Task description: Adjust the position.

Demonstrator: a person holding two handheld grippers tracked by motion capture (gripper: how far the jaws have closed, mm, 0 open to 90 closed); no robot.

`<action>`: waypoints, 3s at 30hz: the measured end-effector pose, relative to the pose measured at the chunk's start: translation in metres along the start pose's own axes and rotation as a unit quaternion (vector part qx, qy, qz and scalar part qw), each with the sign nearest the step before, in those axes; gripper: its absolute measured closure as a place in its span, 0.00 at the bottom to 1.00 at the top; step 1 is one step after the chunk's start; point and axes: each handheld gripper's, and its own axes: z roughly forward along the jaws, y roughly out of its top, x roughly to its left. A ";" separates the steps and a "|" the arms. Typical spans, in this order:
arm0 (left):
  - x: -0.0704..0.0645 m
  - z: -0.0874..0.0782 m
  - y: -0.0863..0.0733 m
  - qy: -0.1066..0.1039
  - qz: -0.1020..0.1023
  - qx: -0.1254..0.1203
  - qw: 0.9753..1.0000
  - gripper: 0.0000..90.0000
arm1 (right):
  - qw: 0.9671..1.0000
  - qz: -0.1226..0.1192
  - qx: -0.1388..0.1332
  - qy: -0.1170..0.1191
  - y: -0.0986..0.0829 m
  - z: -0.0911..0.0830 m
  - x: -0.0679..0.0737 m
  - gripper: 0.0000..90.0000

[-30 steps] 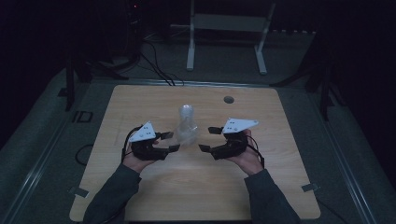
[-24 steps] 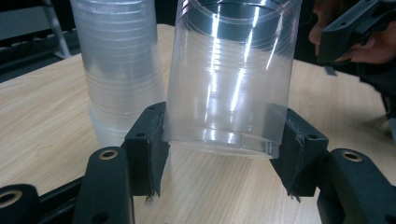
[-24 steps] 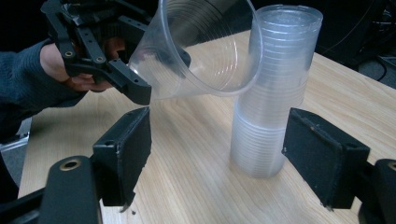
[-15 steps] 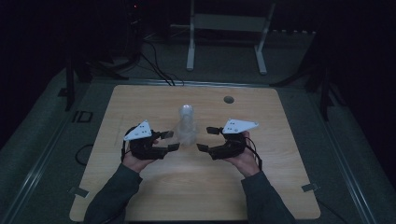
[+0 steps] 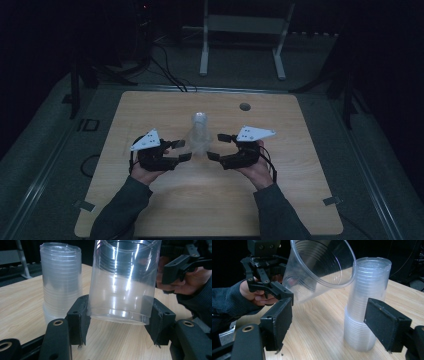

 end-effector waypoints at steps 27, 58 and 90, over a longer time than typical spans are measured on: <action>0.000 -0.002 -0.001 -0.020 -0.010 -0.029 0.999 0.46 | 0.998 0.028 -0.038 0.036 0.008 0.013 0.003 0.22; -0.004 0.006 -0.003 -0.064 -0.018 -0.044 0.997 0.46 | 0.987 0.077 -0.091 0.107 0.013 0.027 0.002 0.29; -0.011 0.005 0.003 0.009 0.027 0.018 0.999 0.28 | 0.995 0.049 -0.065 0.064 0.015 0.028 0.006 0.33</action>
